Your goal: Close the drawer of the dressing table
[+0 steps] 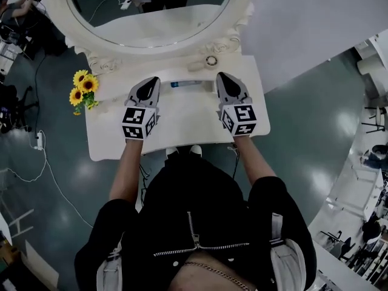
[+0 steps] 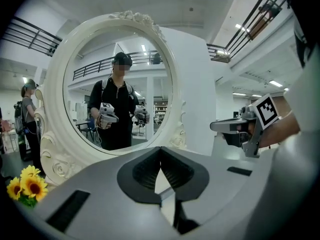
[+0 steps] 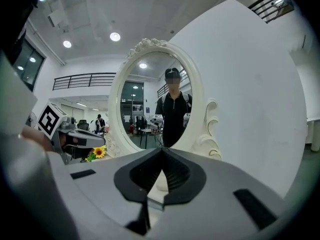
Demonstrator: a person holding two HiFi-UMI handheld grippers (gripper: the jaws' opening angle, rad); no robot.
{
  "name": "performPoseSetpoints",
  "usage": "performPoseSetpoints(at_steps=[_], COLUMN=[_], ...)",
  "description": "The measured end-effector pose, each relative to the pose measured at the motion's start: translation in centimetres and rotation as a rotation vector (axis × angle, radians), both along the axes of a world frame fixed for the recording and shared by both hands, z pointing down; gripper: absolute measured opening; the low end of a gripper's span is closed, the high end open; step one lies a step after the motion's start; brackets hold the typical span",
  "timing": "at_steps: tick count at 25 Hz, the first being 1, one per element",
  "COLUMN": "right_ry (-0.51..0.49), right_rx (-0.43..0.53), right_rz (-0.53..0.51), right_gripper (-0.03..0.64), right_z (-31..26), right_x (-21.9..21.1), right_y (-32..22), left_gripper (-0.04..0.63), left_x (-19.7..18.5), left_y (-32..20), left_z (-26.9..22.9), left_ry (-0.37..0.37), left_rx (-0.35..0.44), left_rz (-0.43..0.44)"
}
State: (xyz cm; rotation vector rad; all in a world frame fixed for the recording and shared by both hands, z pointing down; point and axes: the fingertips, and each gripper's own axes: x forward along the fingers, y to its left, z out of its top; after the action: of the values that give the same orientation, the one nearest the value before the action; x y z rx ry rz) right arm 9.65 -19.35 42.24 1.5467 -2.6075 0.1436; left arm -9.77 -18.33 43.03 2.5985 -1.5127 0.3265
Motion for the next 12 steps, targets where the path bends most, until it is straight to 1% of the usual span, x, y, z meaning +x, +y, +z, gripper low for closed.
performPoseSetpoints(at_steps=[7, 10, 12], right_ry=[0.013, 0.017, 0.016], right_rx=[-0.083, -0.104, -0.112], right_rz=[0.022, 0.023, 0.023], right_gripper=[0.006, 0.003, 0.031], right_z=[4.1, 5.4, 6.0], right_x=[1.5, 2.1, 2.5], right_y=[1.2, 1.4, 1.5], left_gripper=[0.021, 0.021, 0.021], left_x=[1.4, 1.9, 2.1], left_y=[0.5, 0.5, 0.6], left_z=[3.3, 4.1, 4.6], left_ry=[0.013, 0.011, 0.009], left_rx=[-0.07, -0.089, -0.098], left_rz=[0.015, 0.019, 0.023])
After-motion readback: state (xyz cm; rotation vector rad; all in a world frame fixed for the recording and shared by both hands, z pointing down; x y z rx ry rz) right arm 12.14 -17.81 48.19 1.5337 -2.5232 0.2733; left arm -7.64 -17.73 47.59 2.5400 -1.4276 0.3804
